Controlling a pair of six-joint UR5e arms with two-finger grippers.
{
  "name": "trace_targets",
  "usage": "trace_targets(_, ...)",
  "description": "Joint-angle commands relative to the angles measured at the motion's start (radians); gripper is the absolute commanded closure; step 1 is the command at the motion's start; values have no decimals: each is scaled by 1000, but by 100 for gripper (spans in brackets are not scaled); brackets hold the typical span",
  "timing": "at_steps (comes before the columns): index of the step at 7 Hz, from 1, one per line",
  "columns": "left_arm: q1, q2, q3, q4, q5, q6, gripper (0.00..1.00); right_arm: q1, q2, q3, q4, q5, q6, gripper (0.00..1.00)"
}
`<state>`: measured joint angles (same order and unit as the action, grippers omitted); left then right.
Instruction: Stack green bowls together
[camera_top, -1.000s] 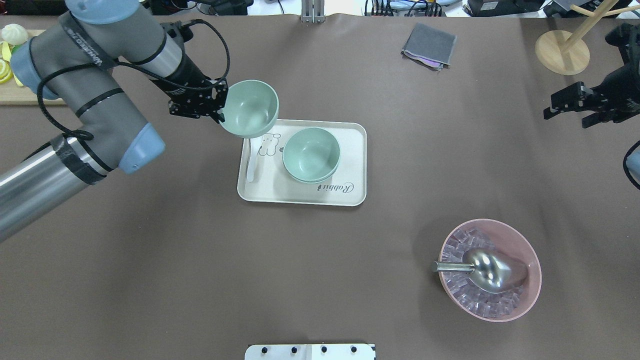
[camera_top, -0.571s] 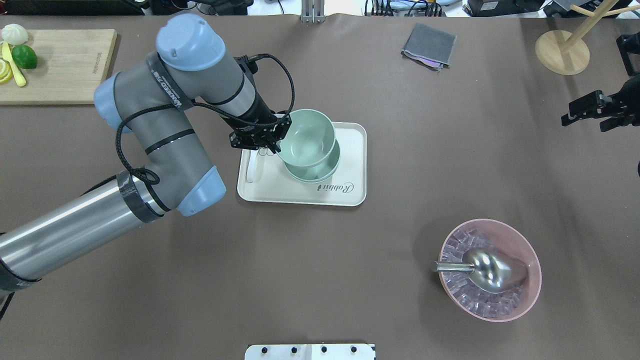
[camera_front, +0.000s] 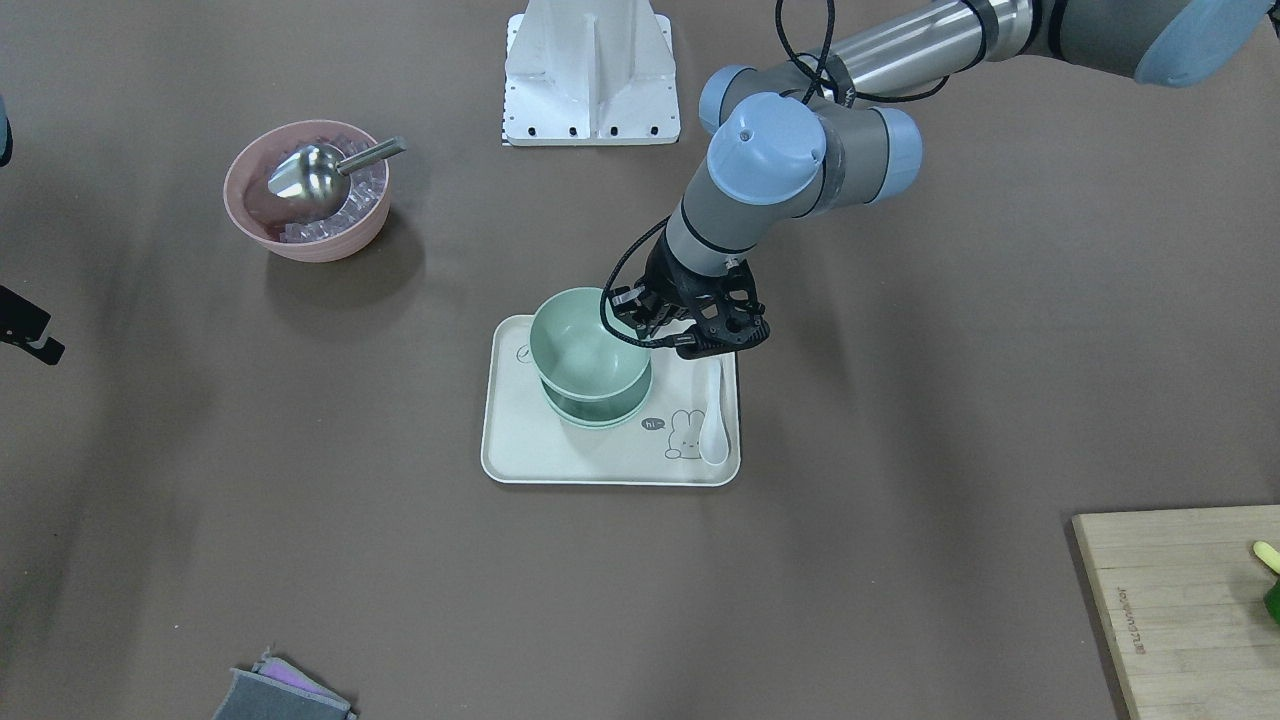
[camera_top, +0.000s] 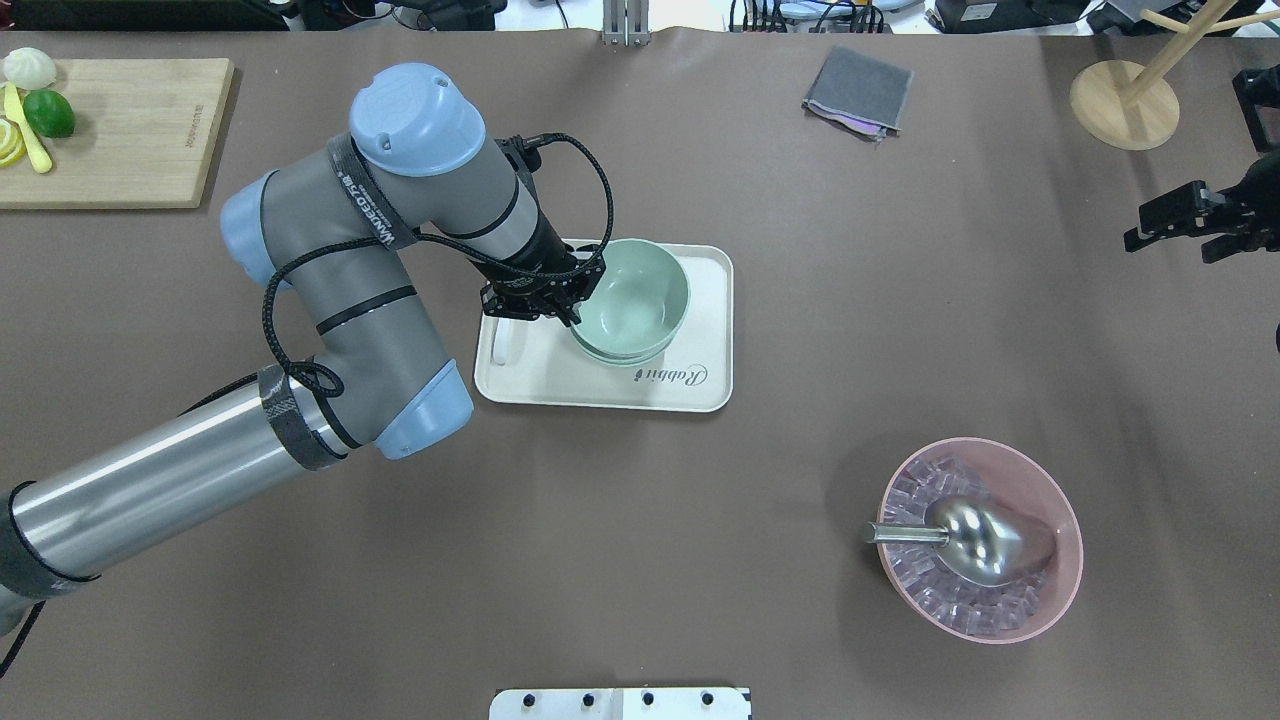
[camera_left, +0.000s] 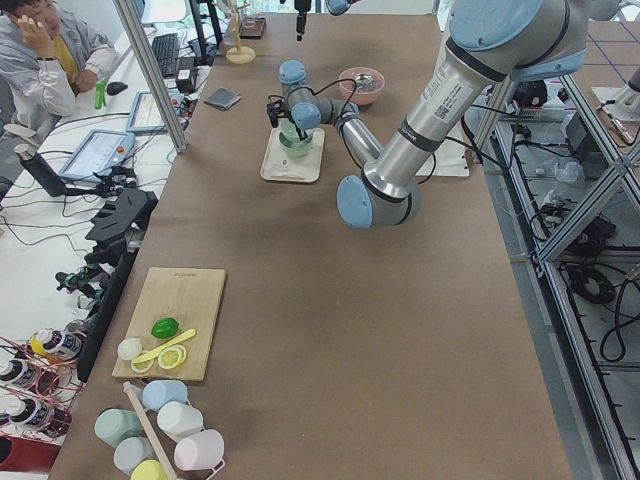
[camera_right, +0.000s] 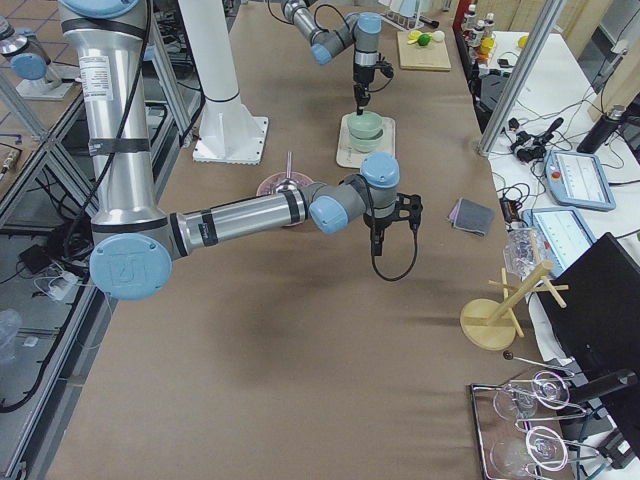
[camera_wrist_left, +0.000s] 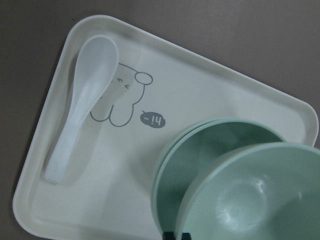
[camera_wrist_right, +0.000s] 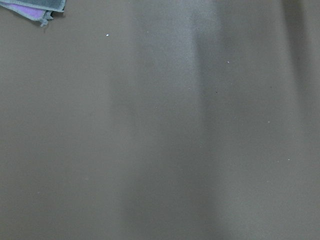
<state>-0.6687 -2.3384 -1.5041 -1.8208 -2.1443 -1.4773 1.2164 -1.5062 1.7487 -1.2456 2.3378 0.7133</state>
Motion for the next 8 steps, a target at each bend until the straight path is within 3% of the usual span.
trace_targets(1,-3,2,5,0,3,8,100,0,-2,0,0,0,0,0)
trace_targets(2,-6,2,19,-2,1,9,100,2,-2,0,0,0,0,0)
trace_targets(3,-6,-1,22,-3,1,9,57,2,-3,2,0,1,0,0)
trace_targets(4,-6,-2,24,-8,1,9,2,3,-6,2,2,1,0,0)
trace_targets(6,-64,-1,-7,-6,-15,12,1,3,-11,2,2,0,-2,0)
trace_targets(7,-128,46,-59,14,-66,62,1,9,-11,2,3,0,-3,0)
trace_targets(8,-209,174,-185,79,-104,221,1,24,-14,2,2,0,-5,0)
